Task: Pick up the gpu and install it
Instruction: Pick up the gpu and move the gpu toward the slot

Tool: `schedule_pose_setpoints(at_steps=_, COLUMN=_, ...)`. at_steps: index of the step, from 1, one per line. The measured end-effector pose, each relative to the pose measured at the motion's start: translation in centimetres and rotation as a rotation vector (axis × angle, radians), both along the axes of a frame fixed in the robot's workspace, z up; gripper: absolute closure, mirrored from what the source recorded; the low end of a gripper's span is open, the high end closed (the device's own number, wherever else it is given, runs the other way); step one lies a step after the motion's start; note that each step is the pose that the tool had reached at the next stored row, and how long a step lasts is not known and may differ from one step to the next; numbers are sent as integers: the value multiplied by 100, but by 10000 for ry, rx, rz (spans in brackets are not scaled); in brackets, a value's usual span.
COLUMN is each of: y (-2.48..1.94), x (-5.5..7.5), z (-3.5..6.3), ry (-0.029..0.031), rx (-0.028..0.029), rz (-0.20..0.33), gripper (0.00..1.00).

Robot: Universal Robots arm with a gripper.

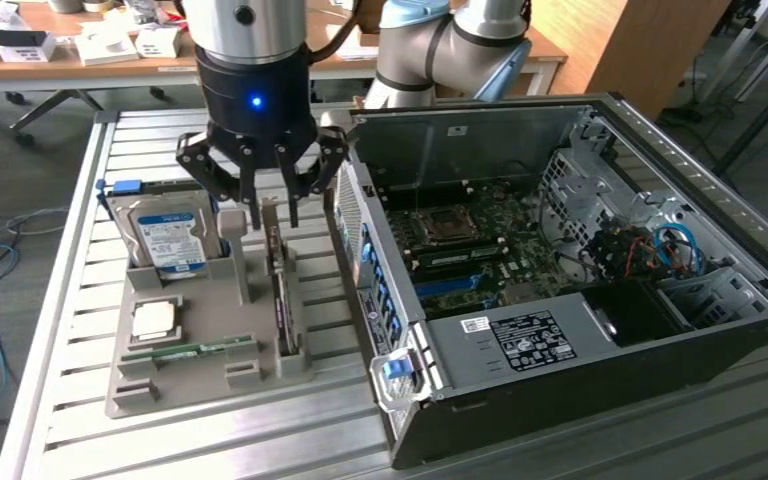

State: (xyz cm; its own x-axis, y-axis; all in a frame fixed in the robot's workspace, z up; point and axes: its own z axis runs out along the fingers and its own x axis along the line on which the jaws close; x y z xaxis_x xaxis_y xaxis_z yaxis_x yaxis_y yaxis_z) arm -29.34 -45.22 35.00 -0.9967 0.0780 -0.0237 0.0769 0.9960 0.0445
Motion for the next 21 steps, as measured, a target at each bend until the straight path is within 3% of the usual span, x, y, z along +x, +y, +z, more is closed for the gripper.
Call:
schedule_pose_setpoints(at_steps=4, y=-7, x=-1, z=-14, ry=-2, rx=1, rz=-2, gripper=59)
schedule_pose_setpoints(at_steps=21, y=-13, x=0, z=-287, ry=1, rx=-2, rz=0, gripper=59)
